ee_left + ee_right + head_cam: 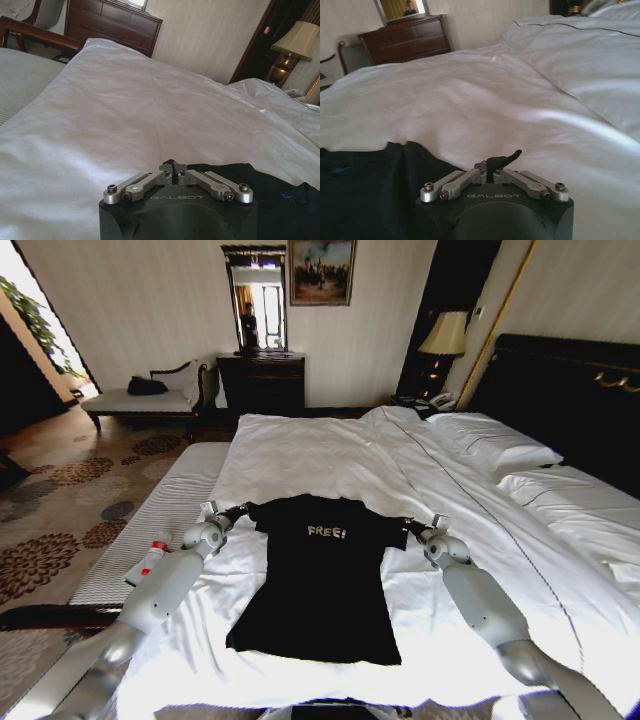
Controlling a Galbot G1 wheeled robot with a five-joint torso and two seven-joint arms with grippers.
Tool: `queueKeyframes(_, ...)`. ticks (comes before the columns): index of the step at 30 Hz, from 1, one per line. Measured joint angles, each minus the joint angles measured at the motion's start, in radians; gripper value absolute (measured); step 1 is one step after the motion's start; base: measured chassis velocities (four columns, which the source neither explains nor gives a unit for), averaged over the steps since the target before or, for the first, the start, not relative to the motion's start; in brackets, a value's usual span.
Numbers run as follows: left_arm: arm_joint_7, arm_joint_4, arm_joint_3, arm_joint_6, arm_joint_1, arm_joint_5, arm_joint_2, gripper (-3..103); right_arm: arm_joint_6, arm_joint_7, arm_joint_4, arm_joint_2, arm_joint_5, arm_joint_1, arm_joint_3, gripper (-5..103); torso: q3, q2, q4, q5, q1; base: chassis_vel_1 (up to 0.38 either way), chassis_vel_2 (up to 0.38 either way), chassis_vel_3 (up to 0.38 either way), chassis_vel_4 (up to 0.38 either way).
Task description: Fold the clothes on the bed.
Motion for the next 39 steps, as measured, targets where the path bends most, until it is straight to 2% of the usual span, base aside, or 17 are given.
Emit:
queueKeyframes(10, 0.000, 0.007, 0.003, 0.000, -0.005, 0.001, -0.008, 0, 0.010, -0.001, 0.098, 0.000, -0.010, 0.015, -0.112, 1, 0.000, 0.000, -0.0002, -0.0001, 0.000, 0.000, 0.000, 0.000, 0.000)
queueKeyframes(18, -0.004, -0.005, 0.006, 0.002, -0.005, 0.002, -0.009, 0, 0.005, 0.021, 0.087, 0.062, -0.012, 0.080, -0.223, 1, 0.000, 0.000, 0.0001, -0.0003, 0.000, 0.000, 0.000, 0.000, 0.000)
queueKeyframes(27, -0.008, -0.011, 0.008, 0.008, -0.006, 0.002, -0.015, 0, 0.002, 0.046, 0.033, 0.158, -0.045, 0.103, -0.268, 1, 0.000, 0.000, 0.0002, -0.0001, 0.000, 0.000, 0.000, 0.000, 0.000)
queueKeyframes(31, -0.009, -0.014, 0.008, 0.008, -0.005, 0.002, -0.014, 0, 0.000, 0.054, 0.054, 0.167, -0.049, 0.092, -0.270, 1, 0.000, 0.000, -0.0001, -0.0001, 0.000, 0.000, 0.000, 0.000, 0.000)
queueKeyframes(36, -0.009, -0.014, 0.007, 0.008, -0.004, 0.002, -0.014, 0, 0.002, 0.054, 0.053, 0.173, -0.101, 0.074, -0.283, 0, 0.000, 0.000, -0.0001, 0.0000, 0.000, 0.000, 0.000, 0.000, 0.000)
queueKeyframes(37, -0.010, -0.016, 0.007, 0.008, -0.004, 0.002, -0.014, 0, 0.002, 0.053, 0.053, 0.173, -0.106, 0.068, -0.284, 10, 0.000, 0.000, -0.0001, 0.0000, 0.000, 0.000, 0.000, 0.000, 0.000)
queueKeyframes(38, -0.012, -0.018, 0.007, 0.008, -0.003, 0.003, -0.014, 0, 0.002, 0.052, 0.056, 0.172, -0.108, 0.064, -0.285, 16, 0.000, 0.000, -0.0001, -0.0001, 0.000, 0.000, 0.000, 0.000, 0.000)
queueKeyframes(39, -0.012, -0.018, 0.007, 0.008, -0.003, 0.003, -0.014, 0, 0.002, 0.052, 0.056, 0.172, -0.108, 0.064, -0.285, 16, 0.000, 0.000, -0.0001, -0.0001, 0.000, 0.000, 0.000, 0.000, 0.000)
